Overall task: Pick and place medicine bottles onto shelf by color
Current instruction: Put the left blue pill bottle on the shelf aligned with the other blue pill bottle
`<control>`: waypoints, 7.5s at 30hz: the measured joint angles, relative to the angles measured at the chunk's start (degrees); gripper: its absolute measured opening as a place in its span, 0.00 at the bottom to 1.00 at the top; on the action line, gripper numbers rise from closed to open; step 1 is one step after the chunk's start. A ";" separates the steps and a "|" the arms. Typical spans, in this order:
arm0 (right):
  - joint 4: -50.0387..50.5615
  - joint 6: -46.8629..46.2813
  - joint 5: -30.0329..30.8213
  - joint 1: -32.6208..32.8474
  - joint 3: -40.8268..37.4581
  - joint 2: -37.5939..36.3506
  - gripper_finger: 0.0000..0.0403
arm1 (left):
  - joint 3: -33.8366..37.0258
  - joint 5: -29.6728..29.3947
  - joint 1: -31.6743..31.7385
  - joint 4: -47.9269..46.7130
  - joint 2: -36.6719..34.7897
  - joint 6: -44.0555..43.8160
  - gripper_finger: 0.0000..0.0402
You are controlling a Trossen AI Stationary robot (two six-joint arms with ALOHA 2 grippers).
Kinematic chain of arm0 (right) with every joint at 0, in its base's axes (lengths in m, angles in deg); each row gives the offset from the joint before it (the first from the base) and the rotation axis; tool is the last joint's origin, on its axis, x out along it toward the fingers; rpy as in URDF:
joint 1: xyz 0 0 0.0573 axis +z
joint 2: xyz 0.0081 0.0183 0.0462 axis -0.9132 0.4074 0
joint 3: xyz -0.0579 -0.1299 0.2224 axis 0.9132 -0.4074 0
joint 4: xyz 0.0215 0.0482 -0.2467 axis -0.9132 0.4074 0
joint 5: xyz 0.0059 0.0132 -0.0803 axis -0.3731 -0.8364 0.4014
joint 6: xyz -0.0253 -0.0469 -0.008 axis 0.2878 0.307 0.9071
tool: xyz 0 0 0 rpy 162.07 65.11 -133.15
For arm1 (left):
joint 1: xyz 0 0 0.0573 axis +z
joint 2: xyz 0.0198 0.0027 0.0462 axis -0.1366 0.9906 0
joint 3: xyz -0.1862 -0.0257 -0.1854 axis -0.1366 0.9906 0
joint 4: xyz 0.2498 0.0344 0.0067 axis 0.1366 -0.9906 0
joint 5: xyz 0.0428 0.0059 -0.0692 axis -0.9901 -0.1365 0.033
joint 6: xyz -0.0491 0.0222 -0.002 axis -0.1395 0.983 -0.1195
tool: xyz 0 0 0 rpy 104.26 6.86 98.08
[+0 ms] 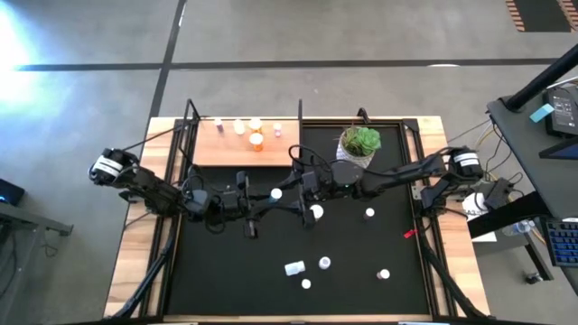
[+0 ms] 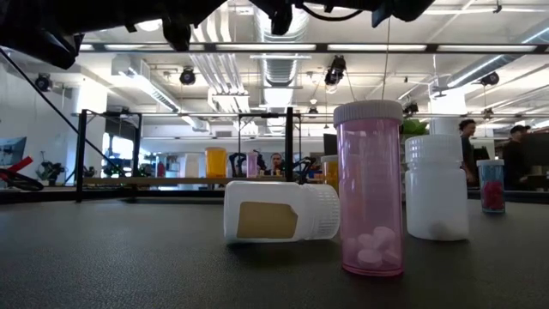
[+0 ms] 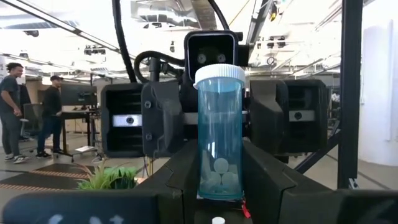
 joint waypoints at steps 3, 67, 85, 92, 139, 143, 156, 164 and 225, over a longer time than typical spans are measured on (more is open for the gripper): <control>1.93 0.00 0.09 0.00 1.40 0.94 0.48 | 0.00 0.21 0.00 -0.04 0.00 0.00 0.20; 34.04 -2.01 13.00 0.01 1.39 -4.37 0.20 | -0.15 -10.02 0.04 -19.08 -2.78 -1.61 0.62; 30.64 4.89 12.50 1.02 3.20 0.15 0.20 | -0.21 -9.73 0.04 -20.13 -2.69 -2.24 0.62; 30.86 7.72 12.52 1.66 5.89 2.20 0.20 | -0.44 -9.52 0.02 -19.86 -2.69 -2.23 0.62; 33.94 9.11 13.00 1.64 8.87 3.85 0.33 | -0.37 -8.32 0.04 -21.80 -2.58 -6.41 0.23; 35.04 9.00 12.96 1.64 8.91 3.83 0.43 | -0.37 -8.53 0.07 -22.15 -2.54 -6.29 0.23; 52.05 5.01 13.00 1.64 9.00 -3.90 0.58 | -0.33 -14.00 4.18 -23.88 -3.30 -5.32 0.26; 58.30 4.38 13.06 1.64 8.29 -6.07 0.57 | -0.31 -21.29 9.33 -40.18 -11.70 -5.14 0.26; 43.57 11.15 13.11 -1.90 -3.37 -9.22 0.57 | 20.46 -32.16 26.39 -42.35 -19.27 -38.81 0.27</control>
